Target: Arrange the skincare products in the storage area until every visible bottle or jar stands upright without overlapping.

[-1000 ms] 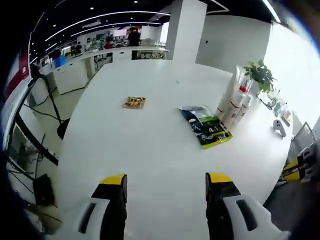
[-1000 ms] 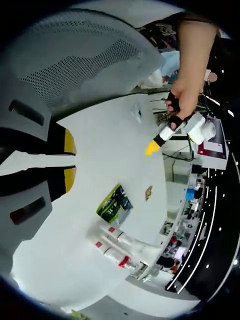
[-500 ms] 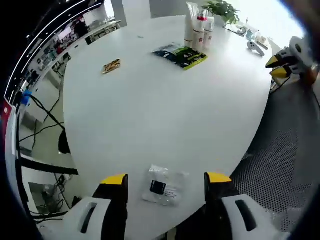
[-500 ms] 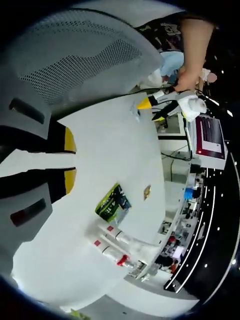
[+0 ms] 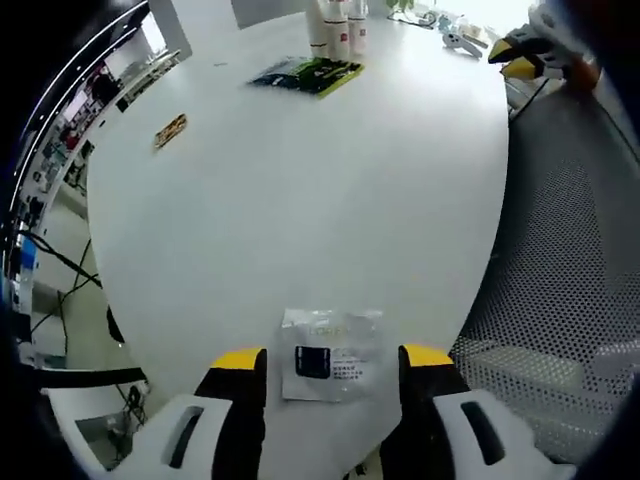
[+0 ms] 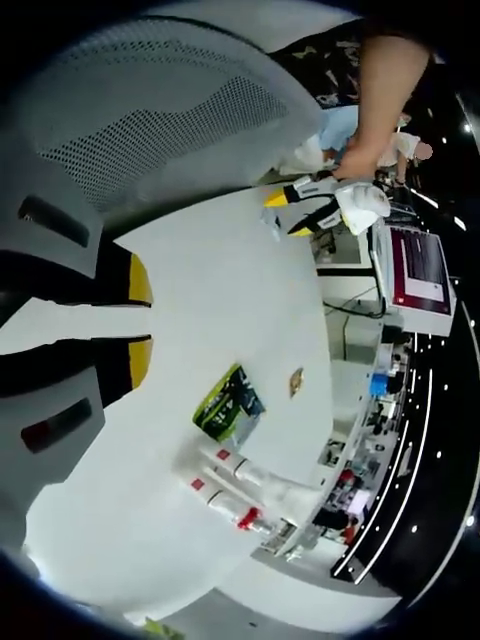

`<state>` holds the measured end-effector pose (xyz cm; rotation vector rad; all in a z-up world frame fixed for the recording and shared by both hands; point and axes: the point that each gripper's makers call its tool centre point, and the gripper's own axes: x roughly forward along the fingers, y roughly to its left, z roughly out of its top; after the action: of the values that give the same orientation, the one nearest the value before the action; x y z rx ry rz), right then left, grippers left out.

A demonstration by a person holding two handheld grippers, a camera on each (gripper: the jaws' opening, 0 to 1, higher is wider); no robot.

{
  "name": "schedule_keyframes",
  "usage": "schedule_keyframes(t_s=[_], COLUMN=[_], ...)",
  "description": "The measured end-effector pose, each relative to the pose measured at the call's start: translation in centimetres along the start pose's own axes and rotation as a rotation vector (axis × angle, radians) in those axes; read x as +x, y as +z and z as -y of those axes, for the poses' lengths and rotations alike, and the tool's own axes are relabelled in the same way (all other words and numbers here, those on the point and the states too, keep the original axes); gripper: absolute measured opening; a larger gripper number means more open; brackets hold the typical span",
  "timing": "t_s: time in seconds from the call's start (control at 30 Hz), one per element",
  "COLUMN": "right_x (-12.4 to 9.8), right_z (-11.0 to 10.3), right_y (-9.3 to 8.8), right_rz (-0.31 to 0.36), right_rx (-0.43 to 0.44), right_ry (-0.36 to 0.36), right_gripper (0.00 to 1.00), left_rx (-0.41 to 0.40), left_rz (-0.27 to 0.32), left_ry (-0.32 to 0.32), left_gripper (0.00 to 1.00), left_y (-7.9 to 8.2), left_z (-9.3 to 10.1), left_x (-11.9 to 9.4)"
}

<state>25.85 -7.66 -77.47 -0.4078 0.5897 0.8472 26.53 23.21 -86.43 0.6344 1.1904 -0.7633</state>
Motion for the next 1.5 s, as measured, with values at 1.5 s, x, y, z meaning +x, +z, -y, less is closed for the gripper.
schedule_keyframes(t_s=[1.5], right_x=[-0.1], right_z=[0.1], right_y=[0.0], right_rz=[0.001], right_rx=[0.004], right_ry=[0.0], right_gripper=[0.09], left_rx=[-0.352], left_rz=[0.214], left_ry=[-0.076], left_gripper=[0.41], left_y=[5.0], left_z=[1.9], left_x=[-1.8])
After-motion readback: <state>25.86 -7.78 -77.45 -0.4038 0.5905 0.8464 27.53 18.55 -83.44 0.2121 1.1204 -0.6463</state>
